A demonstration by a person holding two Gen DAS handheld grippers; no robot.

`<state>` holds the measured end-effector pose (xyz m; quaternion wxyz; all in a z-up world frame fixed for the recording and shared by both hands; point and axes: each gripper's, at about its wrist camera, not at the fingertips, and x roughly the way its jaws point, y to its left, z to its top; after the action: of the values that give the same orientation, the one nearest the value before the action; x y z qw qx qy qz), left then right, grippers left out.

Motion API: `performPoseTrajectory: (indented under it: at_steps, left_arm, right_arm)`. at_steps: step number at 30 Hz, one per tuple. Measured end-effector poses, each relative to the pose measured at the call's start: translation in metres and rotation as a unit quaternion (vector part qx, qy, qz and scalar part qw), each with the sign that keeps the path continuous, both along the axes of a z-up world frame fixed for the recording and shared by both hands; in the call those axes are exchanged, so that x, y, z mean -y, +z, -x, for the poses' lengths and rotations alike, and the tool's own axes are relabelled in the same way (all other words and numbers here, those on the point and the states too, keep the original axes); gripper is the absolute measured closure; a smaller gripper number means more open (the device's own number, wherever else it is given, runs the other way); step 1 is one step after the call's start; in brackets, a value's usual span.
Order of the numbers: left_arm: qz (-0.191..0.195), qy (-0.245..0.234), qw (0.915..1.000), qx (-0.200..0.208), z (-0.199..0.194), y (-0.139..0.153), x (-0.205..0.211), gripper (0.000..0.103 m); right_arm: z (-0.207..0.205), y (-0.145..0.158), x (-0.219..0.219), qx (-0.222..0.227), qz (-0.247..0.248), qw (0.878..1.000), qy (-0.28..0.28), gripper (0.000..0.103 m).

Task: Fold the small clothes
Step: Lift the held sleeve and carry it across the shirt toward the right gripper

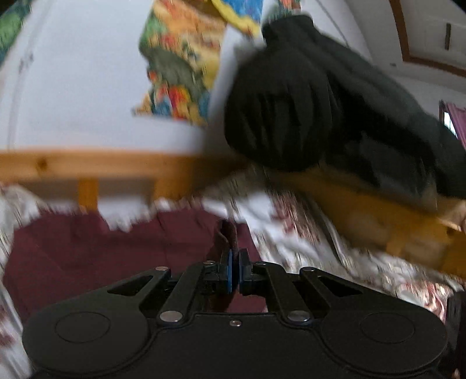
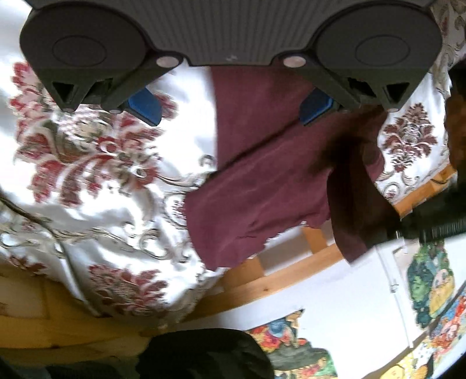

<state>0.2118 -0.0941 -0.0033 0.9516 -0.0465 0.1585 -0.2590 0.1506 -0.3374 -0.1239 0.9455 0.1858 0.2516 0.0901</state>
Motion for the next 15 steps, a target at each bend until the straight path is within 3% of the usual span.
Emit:
performPoseTrajectory:
  at_steps: [5,8,10,15]
  left_arm:
    - [0.0,-0.023,0.9985,-0.051,-0.003,-0.031,0.005,0.097]
    - [0.007,-0.035,0.9958,-0.084,-0.004,-0.036,0.002,0.082]
    - [0.014,-0.034,0.9946,-0.097,0.003,-0.035,-0.006,0.079]
    - [0.002,-0.01,0.9944,-0.105,0.002,-0.015,-0.033,0.045]
  right_arm:
    - [0.002,-0.008,0.007,-0.018,-0.001,1.0,-0.018,0.0]
    - [0.0,-0.009,0.005,-0.022,0.001,1.0,-0.018,0.0]
    - [-0.001,-0.009,0.003,-0.022,0.003,1.0,-0.018,0.0]
    - [-0.006,-0.004,-0.008,-0.022,0.015,1.0,-0.011,0.0]
